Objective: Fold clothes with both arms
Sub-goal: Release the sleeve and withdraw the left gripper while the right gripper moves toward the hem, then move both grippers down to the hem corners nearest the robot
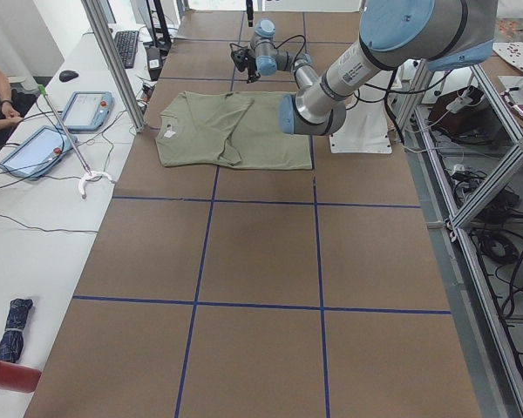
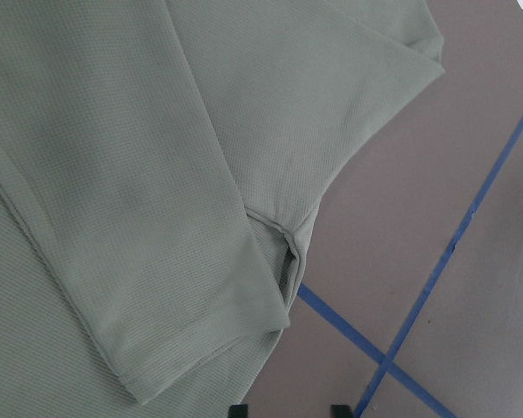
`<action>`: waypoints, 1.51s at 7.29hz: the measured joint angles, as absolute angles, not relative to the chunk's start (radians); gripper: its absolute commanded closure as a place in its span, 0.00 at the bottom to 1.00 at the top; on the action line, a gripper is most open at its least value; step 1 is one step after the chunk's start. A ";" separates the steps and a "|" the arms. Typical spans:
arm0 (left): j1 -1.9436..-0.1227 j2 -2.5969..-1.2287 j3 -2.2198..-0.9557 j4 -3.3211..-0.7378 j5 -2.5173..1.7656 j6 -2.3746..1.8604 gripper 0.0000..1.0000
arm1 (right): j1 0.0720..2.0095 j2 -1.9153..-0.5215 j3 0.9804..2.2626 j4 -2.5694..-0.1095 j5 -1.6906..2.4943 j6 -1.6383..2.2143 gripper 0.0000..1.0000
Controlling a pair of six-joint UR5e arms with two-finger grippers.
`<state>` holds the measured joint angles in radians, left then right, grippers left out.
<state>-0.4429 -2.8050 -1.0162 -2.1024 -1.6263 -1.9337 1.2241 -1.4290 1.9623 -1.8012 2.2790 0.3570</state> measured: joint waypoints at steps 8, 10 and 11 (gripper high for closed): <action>-0.592 -2.241 -1.767 -1.732 -1.749 -1.407 0.00 | 0.910 -1.442 2.051 -1.542 2.164 0.918 0.01; -0.607 -2.067 -1.963 -1.706 -1.750 -1.324 0.00 | 0.701 -1.489 2.095 -1.457 2.039 1.136 0.01; -0.610 -2.005 -2.029 -1.703 -1.750 -1.309 0.00 | 0.596 -1.543 2.109 -1.372 1.964 1.226 0.01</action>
